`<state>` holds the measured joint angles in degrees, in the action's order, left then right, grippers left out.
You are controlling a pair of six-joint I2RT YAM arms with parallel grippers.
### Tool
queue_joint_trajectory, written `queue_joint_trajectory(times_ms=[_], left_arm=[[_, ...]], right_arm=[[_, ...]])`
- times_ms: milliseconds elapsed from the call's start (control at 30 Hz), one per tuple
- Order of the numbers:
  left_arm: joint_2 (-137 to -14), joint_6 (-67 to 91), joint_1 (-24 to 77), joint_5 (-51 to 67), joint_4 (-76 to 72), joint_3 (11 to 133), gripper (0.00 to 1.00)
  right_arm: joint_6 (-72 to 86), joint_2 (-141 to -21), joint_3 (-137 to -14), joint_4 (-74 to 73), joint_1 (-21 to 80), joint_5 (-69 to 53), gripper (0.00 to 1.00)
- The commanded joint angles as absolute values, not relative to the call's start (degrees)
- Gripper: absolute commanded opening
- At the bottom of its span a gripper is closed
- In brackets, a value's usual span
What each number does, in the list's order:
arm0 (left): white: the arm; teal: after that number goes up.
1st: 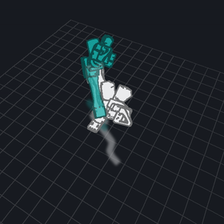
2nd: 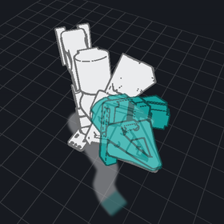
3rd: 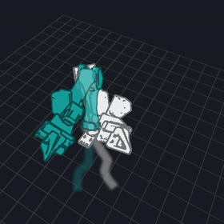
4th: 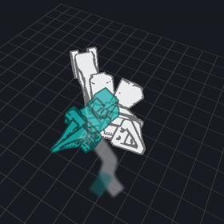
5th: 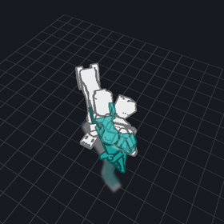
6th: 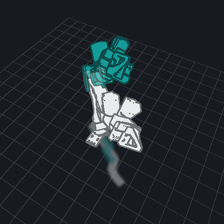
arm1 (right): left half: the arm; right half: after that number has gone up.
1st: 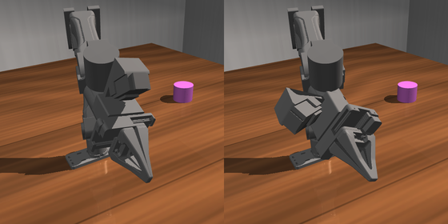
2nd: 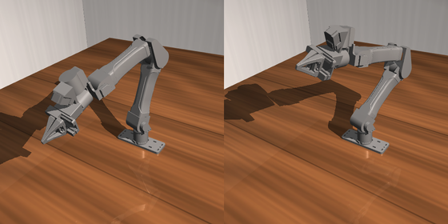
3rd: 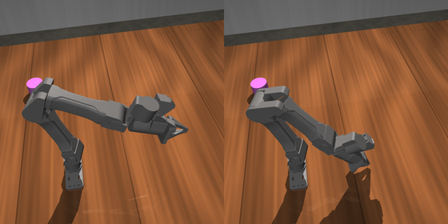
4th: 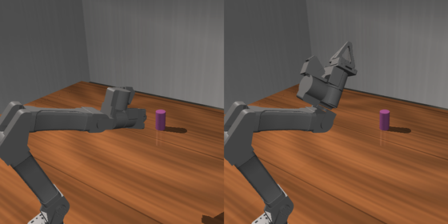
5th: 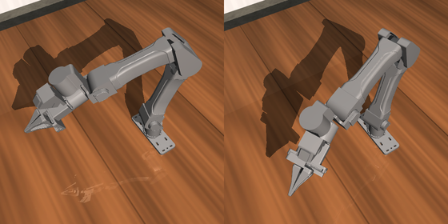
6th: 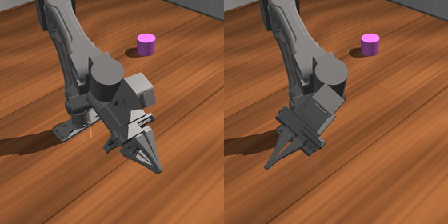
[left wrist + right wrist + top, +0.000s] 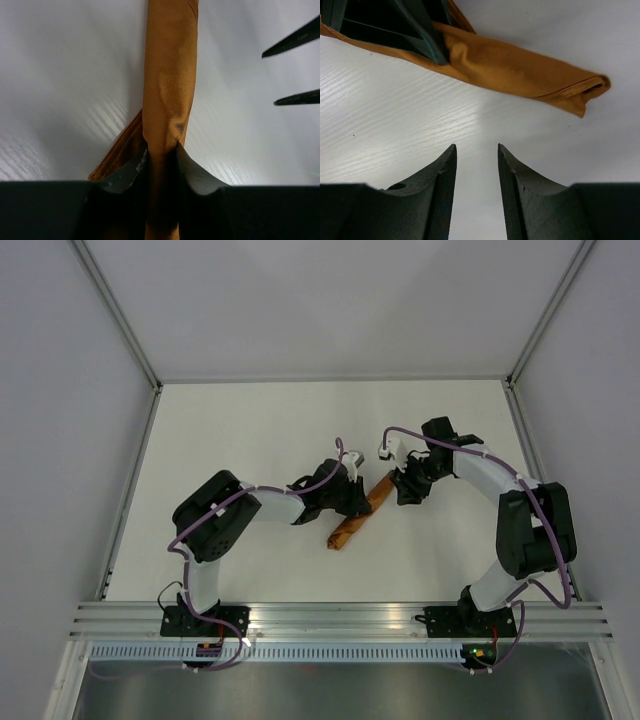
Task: Fold the napkin, place the utensils inside, and roll it up
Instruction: Roll the napkin with the utensil
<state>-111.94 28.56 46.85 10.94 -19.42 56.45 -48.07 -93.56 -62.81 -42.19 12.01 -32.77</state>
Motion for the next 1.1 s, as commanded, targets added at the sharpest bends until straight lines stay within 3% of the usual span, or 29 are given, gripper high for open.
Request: queue_joint_trajectory(times_ms=[0,333,533,867,1067], left_arm=[[-117.33,33.74,46.23,-0.61,-3.69,53.7,0.02],[-117.6,40.16,46.32,-10.28,-2.02,55.02,0.04],[-119.17,43.15,46.23,-12.13,-0.44,57.65,0.09],[-120.59,44.82,46.23,-11.51,-0.44,59.94,0.33],[-119.09,43.86,46.14,-10.29,-4.3,57.66,0.38]], right_arm=[[-43.35,-95.53,-62.05,-40.44,13.0,-30.85,0.44],[-29.11,-107.99,-66.96,-32.96,19.16,-25.31,0.31],[-24.18,-114.86,-73.65,-30.24,19.25,-23.12,0.3],[-21.27,-122.69,-81.65,-29.97,19.25,-19.95,0.28],[-21.01,-123.57,-82.35,-29.53,19.25,-18.81,0.28]])
